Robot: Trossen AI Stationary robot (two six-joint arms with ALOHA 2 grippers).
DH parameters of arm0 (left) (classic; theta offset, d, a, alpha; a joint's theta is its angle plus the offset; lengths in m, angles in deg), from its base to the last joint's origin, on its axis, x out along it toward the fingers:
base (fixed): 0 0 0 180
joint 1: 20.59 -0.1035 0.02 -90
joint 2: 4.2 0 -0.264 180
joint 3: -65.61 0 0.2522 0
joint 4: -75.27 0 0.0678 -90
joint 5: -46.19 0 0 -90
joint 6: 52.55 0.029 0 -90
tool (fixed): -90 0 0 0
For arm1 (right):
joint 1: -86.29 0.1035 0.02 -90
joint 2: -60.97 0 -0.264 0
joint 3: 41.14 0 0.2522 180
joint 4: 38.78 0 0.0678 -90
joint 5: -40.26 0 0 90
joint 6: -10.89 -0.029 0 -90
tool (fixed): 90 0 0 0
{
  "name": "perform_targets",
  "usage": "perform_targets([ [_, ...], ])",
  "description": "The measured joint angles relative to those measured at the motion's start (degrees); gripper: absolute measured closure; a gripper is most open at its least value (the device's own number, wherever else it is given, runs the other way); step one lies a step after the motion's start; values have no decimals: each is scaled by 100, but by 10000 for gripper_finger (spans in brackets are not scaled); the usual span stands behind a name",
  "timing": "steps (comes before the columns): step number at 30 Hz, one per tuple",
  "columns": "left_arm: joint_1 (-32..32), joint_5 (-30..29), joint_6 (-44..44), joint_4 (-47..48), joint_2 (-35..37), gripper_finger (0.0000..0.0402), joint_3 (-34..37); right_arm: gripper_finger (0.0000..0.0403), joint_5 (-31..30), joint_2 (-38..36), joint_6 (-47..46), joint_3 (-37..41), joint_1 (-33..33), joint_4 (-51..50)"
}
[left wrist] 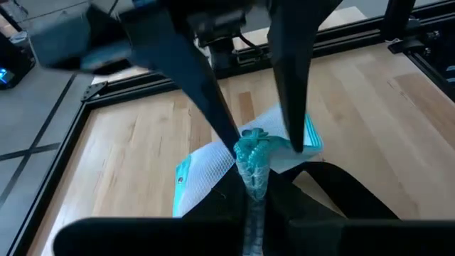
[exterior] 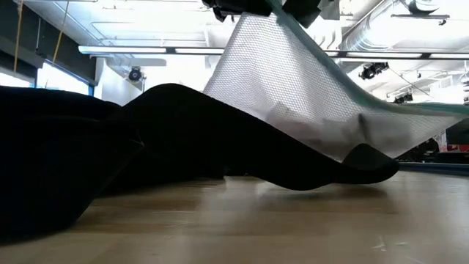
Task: Unpack backpack
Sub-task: Open the transparent zip bag
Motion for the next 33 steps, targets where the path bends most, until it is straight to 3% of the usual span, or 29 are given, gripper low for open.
perform_targets([
  [8, 7, -93, -101, 204, 2, 401, -4, 394, 56, 54, -171, -17, 1, -17],
  [21, 11, -723, -97, 530, 2, 402, -7, 401, 202, 33, -692, -27, 82, -383],
  [28, -7, 133, -236, 398, 2, 399, -7, 402, 392, 29, -640, -11, 87, -440],
  [33, -30, 494, -197, 272, 4, 366, -7, 402, 360, 29, -603, -5, 87, -440],
])
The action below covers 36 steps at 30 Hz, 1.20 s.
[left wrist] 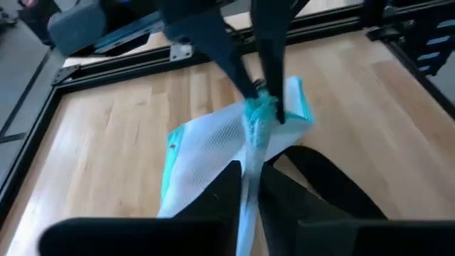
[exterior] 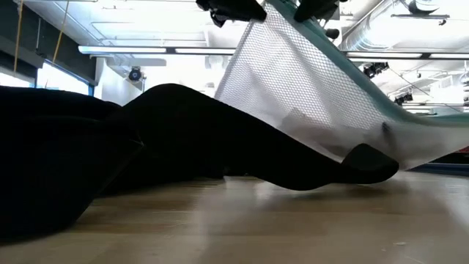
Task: Unpack backpack
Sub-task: Open the transparent zip bag
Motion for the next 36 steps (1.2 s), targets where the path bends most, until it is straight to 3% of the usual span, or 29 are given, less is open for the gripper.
perform_targets([
  [5, -122, 692, -214, -231, -73, 310, 0, 402, -54, 0, 127, 2, -2, 11],
  [10, -174, 662, -316, -320, -166, 284, 2, 402, -78, 0, 112, 5, -4, 7],
  [13, -171, 651, -251, -384, -166, 310, 2, 402, -89, 0, 87, 5, -7, 0],
  [18, -171, 615, -262, -367, -170, 391, 2, 390, -87, 0, -286, 5, -8, -5],
  [25, -171, 277, -358, -253, -177, 399, 2, 374, -94, 0, -340, 5, -9, -299],
  [31, -169, 189, -352, -177, -177, 401, 2, 401, -143, 0, -327, 5, 7, -497],
  [36, -165, -447, -348, 115, -133, 401, 2, 403, -139, 0, -669, 1, 50, -755],
])
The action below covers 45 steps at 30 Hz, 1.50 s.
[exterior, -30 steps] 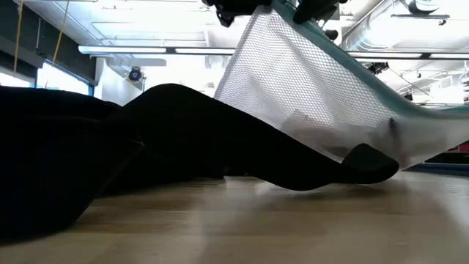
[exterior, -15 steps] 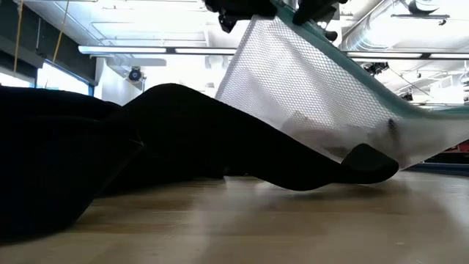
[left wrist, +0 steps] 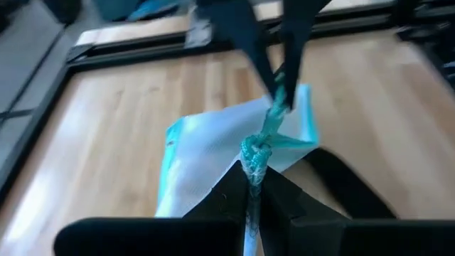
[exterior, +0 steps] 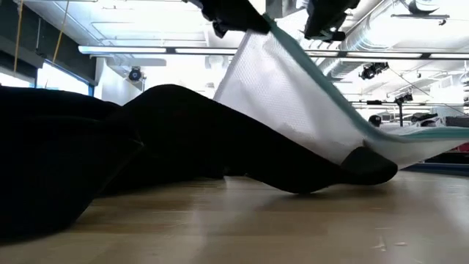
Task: Unpack backpack
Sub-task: Open the transparent zip bag, then remove the blue earphones from the transparent zip bag
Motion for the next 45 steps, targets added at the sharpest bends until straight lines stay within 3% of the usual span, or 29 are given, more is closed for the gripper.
perform_targets([
  [5, -4, -538, 0, 524, 297, 401, 0, 403, 32, -46, -411, 480, 340, -385],
  [13, 31, -652, -61, 1331, 708, 401, 0, 403, 53, -156, -1302, 1839, 908, -232],
  [22, 93, -61, -210, 1929, 865, 402, 70, 403, -281, -1075, -2887, 3303, 1314, -62],
  [27, 94, 402, -242, 1783, 867, 402, 598, 403, -572, -1715, -3733, 3909, 1440, -195],
  [31, 92, 486, -760, 1560, 865, 401, 1073, 403, -569, -2046, -4283, 4186, 1458, 17],
  [39, 120, 1179, -1148, 1528, 869, 346, 1272, 396, -460, -2101, -3543, 4199, 1458, 812],
  [45, 186, 1915, -857, 2018, 887, 277, 1266, 334, -350, -2094, -2291, 4095, 1460, 1691],
])
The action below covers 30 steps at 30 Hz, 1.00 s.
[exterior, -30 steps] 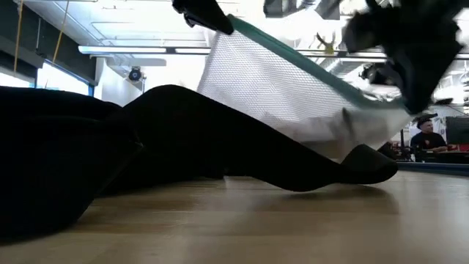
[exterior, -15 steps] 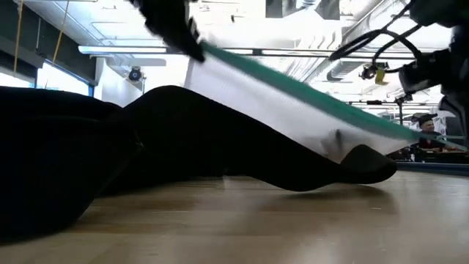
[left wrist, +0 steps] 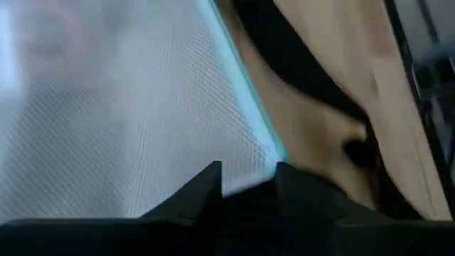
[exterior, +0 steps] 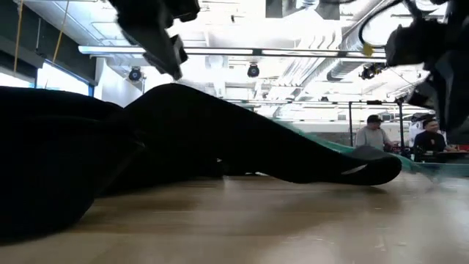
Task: Unpack backpack
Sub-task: Remove the blue earphones from the transparent zip bag
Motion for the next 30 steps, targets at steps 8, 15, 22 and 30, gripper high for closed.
perform_targets([
  [8, 229, -465, -86, 240, 0, 233, 1, 246, -1114, 449, 2285, 0, 35, 613],
  [15, 279, -543, -756, 104, -11, 232, 0, 234, -1865, 1211, 3227, 0, 28, 710],
  [22, 402, -951, -1151, 16, -15, 232, 0, 312, -2026, 1817, 2878, -78, 29, 580],
  [30, 634, -1386, -1229, -762, -17, 232, 0, 390, -1854, 1714, 2641, -901, 13, -107],
])
